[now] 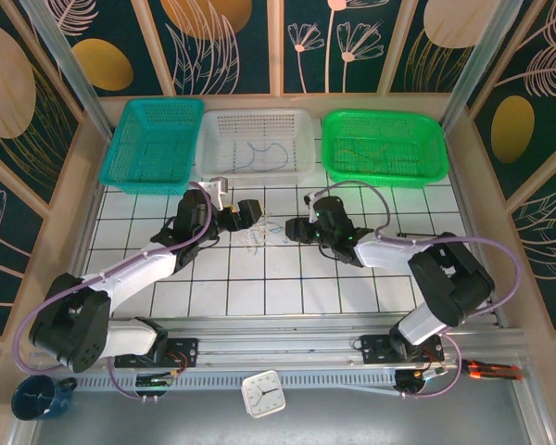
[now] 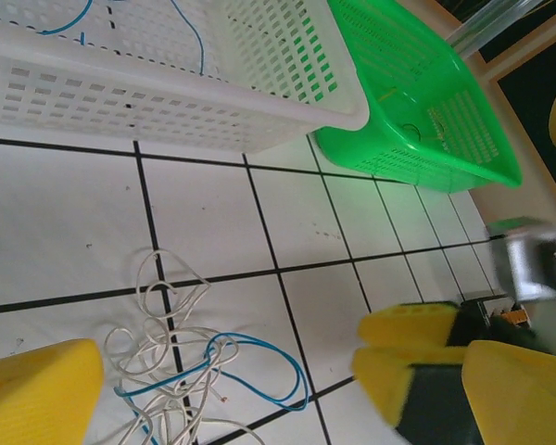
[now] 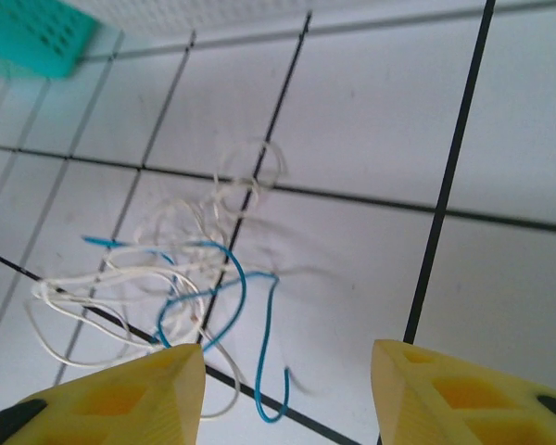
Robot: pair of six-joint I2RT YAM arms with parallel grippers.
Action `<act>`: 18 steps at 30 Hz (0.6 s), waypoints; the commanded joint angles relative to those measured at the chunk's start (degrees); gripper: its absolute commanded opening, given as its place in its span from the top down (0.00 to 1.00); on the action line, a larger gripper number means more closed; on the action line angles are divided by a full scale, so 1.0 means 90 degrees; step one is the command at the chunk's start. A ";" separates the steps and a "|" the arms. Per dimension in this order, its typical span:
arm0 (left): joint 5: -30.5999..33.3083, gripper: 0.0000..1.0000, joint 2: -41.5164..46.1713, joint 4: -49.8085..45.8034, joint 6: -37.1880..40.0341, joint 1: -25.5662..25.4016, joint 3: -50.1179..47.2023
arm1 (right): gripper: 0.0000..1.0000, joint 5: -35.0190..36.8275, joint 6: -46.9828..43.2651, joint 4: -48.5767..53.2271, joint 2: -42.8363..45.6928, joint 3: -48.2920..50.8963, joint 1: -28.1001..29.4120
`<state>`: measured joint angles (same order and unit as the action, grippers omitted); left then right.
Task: Untangle the cables
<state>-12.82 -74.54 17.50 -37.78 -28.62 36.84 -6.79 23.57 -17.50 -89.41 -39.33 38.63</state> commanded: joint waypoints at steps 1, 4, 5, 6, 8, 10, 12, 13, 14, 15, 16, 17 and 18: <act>0.0008 0.01 0.0184 -0.0004 -0.0054 0.0045 -0.0051 | 0.52 0.0168 -0.0313 0.0010 -0.0264 0.0001 0.0198; 0.0017 0.01 0.0211 -0.0029 -0.0043 0.0045 -0.0031 | 0.52 0.0201 -0.0368 0.0034 -0.0435 -0.0044 0.0371; 0.0013 0.01 0.0216 -0.0025 -0.0045 0.0046 -0.0025 | 0.52 0.0221 -0.0384 0.0052 -0.0490 -0.0053 0.0407; 0.0011 0.01 0.0219 -0.0021 -0.0041 0.0048 -0.0028 | 0.52 0.0241 -0.0400 0.0067 -0.0520 -0.0063 0.0437; 0.0003 0.01 0.0211 -0.0020 -0.0050 0.0045 -0.0028 | 0.53 0.0239 -0.0385 0.0051 -0.0589 -0.0063 0.0470; -0.0012 0.01 0.0216 -0.0011 -0.0052 0.0045 -0.0024 | 0.53 0.0254 -0.0383 0.0023 -0.0630 -0.0067 0.0482; -0.0021 0.01 0.0225 -0.0006 -0.0061 0.0048 -0.0021 | 0.54 0.0275 -0.0381 0.0011 -0.0691 -0.0101 0.0483; -0.0022 0.01 0.0226 -0.0005 -0.0061 0.0045 -0.0027 | 0.55 0.0285 -0.0383 0.0001 -0.0726 -0.0129 0.0483; -0.0021 0.01 0.0236 -0.0012 -0.0061 0.0050 -0.0037 | 0.56 0.0300 -0.0383 0.0001 -0.0763 -0.0158 0.0478; -0.0023 0.01 0.0237 -0.0003 -0.0060 0.0045 -0.0040 | 0.57 0.0305 -0.0392 -0.0014 -0.0803 -0.0188 0.0484; -0.0026 0.01 0.0245 -0.0010 -0.0060 0.0045 -0.0045 | 0.59 0.0305 -0.0393 -0.0028 -0.0858 -0.0225 0.0483; -0.0025 0.01 0.0245 -0.0004 -0.0061 0.0045 -0.0050 | 0.60 0.0305 -0.0393 -0.0038 -0.0904 -0.0256 0.0480; -0.0021 0.01 0.0248 -0.0003 -0.0063 0.0045 -0.0055 | 0.62 0.0305 -0.0383 -0.0048 -0.0952 -0.0296 0.0480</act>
<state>-12.84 -73.52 17.50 -37.78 -28.51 36.84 -5.50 21.12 -17.32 -96.55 -39.88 42.65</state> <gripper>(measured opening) 0.989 0.394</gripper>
